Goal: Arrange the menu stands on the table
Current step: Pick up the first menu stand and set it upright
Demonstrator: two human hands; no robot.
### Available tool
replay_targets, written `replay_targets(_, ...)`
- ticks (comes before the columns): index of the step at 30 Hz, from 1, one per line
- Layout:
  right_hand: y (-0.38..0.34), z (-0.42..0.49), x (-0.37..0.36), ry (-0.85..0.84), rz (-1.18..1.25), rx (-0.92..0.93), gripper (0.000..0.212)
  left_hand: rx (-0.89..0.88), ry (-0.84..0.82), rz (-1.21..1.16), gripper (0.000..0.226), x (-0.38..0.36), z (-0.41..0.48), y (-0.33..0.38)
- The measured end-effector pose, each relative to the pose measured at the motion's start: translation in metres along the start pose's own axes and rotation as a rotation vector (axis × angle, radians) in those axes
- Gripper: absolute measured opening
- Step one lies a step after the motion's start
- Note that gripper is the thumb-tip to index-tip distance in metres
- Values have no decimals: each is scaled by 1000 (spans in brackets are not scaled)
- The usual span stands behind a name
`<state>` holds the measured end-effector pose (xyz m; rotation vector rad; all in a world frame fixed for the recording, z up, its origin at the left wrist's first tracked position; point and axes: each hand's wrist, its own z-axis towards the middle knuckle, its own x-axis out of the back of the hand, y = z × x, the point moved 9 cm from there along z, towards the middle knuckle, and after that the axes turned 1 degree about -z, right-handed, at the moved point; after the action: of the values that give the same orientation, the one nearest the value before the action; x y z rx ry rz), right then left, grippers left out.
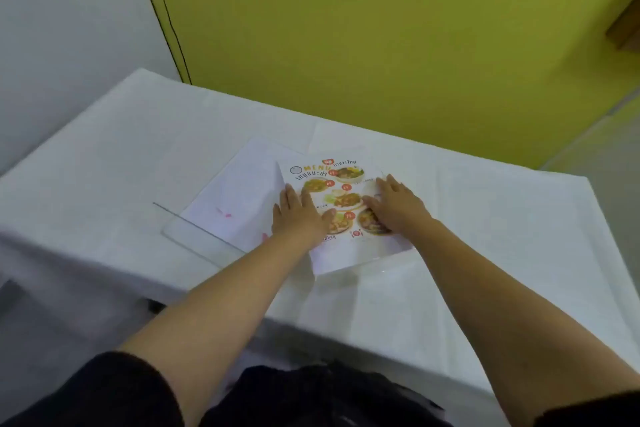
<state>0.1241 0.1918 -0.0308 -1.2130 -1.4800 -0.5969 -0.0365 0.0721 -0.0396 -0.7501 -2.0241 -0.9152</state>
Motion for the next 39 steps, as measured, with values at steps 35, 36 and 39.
replay_targets(35,70,-29,127,804,470,-255,46,-101,46,-979,32,113,17,96)
replay_targets(36,73,-27,129,813,484,-261,47,-127,47,-969,34,116,19,100)
replay_targets(39,76,-24,127,827,530,-252,48,-216,28,-955,38,120,19,109)
